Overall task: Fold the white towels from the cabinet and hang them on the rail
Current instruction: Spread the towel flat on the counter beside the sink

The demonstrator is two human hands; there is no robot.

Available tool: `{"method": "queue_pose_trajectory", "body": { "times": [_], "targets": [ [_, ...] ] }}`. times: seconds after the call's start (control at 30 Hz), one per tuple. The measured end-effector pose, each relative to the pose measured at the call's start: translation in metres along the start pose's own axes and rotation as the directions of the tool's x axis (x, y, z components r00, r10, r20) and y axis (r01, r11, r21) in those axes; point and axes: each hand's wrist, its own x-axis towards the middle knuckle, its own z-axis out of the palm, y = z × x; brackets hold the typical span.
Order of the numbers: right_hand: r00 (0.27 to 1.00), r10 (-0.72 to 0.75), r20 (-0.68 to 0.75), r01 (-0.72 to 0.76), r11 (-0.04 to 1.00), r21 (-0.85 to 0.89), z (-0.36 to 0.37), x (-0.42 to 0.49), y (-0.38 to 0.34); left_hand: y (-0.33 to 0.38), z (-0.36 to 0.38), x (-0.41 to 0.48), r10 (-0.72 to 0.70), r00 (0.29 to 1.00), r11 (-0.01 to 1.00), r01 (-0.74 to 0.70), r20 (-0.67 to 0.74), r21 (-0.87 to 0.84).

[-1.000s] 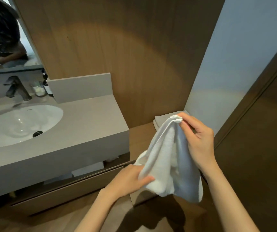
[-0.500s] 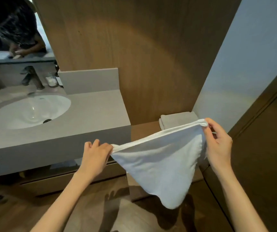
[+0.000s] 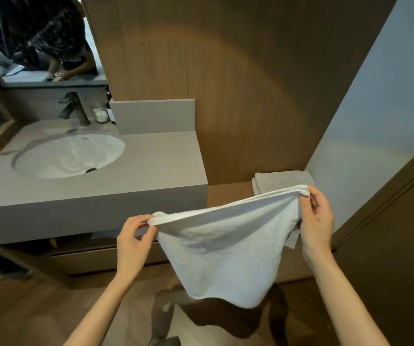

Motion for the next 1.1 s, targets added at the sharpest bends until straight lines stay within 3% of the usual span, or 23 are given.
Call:
{"method": "queue_pose_trajectory", "body": {
  "times": [0.07, 0.2, 0.3, 0.4, 0.47, 0.63, 0.73, 0.8, 0.9, 1.0, 1.1],
  "targets": [
    [0.998, 0.054, 0.024, -0.054, 0.999, 0.000, 0.005, 0.003, 0.009, 0.008, -0.005, 0.007, -0.107, 0.994, 0.982, 0.108, 0.016, -0.152],
    [0.990, 0.142, 0.017, -0.142, 0.990, 0.012, 0.011, 0.012, 0.026, 0.022, -0.016, 0.022, -0.217, 0.971, 0.938, 0.235, 0.098, -0.255],
    [0.978, 0.210, -0.015, -0.209, 0.977, 0.027, 0.012, 0.022, 0.034, 0.034, -0.028, 0.033, -0.177, 0.938, 0.926, 0.261, 0.296, -0.273],
    [0.967, 0.253, 0.008, -0.253, 0.967, 0.007, 0.014, 0.031, 0.040, 0.045, -0.044, 0.034, -0.024, 0.764, 0.895, 0.304, 0.645, -0.326],
    [0.962, 0.266, 0.058, -0.265, 0.964, -0.027, 0.019, 0.034, 0.042, 0.050, -0.051, 0.031, 0.048, 0.641, 0.902, 0.301, 0.766, -0.309],
    [0.955, 0.279, 0.098, -0.280, 0.960, -0.007, 0.034, 0.036, 0.039, 0.054, -0.058, 0.022, 0.050, 0.476, 0.952, 0.243, 0.878, -0.185],
    [0.956, 0.272, 0.109, -0.272, 0.962, -0.016, 0.042, 0.039, 0.038, 0.057, -0.050, 0.012, 0.003, 0.374, 0.992, 0.118, 0.927, -0.051],
    [0.959, 0.271, 0.087, -0.272, 0.962, -0.006, 0.044, 0.041, 0.035, 0.054, -0.046, 0.007, -0.054, 0.394, 0.998, -0.015, 0.918, 0.065],
    [0.964, 0.256, 0.067, -0.256, 0.967, -0.004, 0.041, 0.041, 0.029, 0.035, -0.046, 0.008, -0.097, 0.535, 0.908, -0.298, 0.839, 0.295],
    [0.975, 0.204, 0.090, -0.200, 0.978, -0.059, 0.036, 0.038, 0.025, 0.004, -0.046, 0.010, 0.080, 0.648, 0.639, -0.617, 0.758, 0.460],
    [0.986, 0.126, 0.105, -0.112, 0.985, -0.132, 0.032, 0.034, 0.022, -0.008, -0.047, 0.012, 0.231, 0.707, 0.426, -0.691, 0.669, 0.584]
  ]
}}
